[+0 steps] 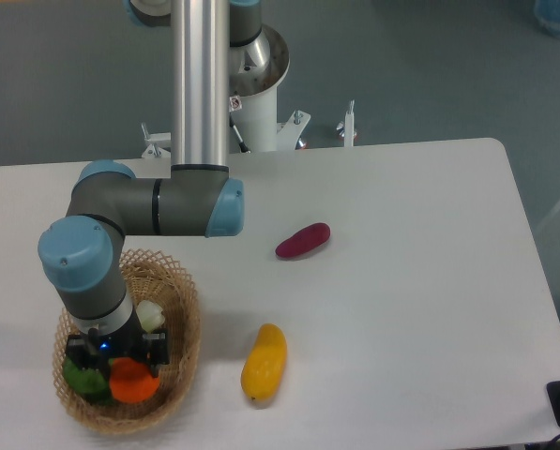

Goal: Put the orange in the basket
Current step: 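Open the gripper to release the orange beside the bok choy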

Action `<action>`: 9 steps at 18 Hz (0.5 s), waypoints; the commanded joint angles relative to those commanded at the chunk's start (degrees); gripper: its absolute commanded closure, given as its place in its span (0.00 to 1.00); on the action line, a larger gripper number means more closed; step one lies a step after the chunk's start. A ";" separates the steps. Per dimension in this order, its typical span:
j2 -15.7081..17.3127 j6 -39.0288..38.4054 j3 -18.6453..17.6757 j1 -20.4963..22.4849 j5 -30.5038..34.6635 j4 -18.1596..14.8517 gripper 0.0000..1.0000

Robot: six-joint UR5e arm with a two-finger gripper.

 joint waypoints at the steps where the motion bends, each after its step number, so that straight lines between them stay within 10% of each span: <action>1: 0.17 0.17 -0.09 0.00 0.00 0.00 0.00; 9: 5.35 7.63 0.26 2.63 1.23 -0.79 0.00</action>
